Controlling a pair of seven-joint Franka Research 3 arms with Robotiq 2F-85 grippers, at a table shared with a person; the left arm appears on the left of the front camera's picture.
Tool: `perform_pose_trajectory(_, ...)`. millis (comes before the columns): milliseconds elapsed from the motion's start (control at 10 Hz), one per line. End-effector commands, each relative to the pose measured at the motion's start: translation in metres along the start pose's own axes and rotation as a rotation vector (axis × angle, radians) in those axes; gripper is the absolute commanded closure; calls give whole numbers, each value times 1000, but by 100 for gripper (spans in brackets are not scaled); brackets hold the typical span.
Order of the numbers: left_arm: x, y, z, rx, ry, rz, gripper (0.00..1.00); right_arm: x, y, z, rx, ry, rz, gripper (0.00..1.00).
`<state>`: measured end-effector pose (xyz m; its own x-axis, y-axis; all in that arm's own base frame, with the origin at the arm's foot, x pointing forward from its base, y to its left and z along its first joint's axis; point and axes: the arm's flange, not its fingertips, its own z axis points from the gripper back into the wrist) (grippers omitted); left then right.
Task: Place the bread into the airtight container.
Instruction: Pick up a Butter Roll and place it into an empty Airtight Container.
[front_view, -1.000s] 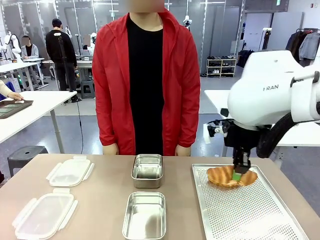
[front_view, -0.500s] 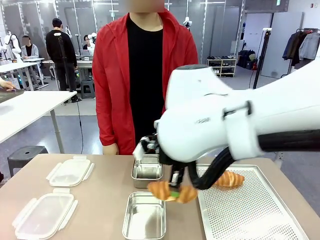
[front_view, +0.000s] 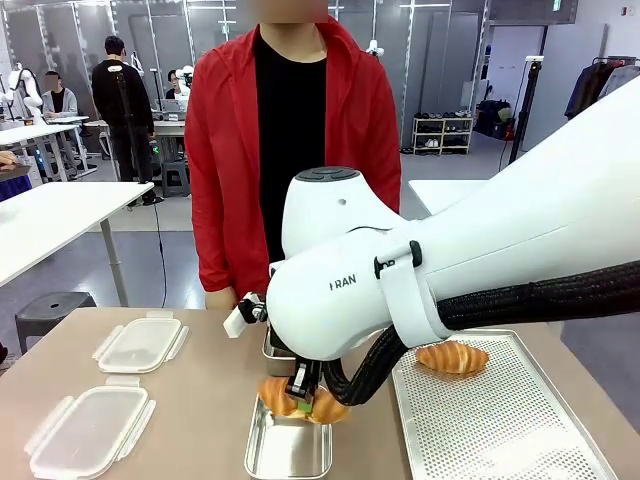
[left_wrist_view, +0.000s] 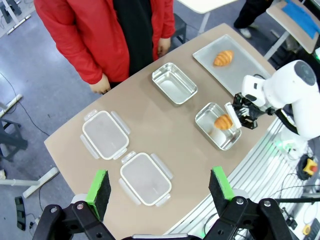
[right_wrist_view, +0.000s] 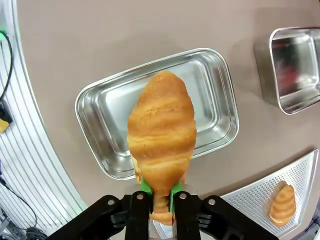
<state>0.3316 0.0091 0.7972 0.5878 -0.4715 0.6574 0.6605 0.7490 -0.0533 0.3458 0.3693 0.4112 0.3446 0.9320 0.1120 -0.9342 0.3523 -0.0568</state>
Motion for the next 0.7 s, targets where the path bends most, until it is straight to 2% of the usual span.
perform_pose_trajectory(0, 0, -1, 1, -10, -6, -7, 0, 0, 1, 1, 1, 3, 29, 93)
perform_pose_trajectory(400, 0, -1, 1, -10, -6, -7, 0, 0, 1, 1, 1, 3, 29, 93)
perform_pose_trajectory(500, 0, -1, 1, -10, -6, -7, 0, 0, 0, 0, 0, 2, 7, 84)
perform_pose_trajectory(600, 0, -1, 1, -10, -6, -7, 0, 2, 3, -4, 69, -70, -98, 84)
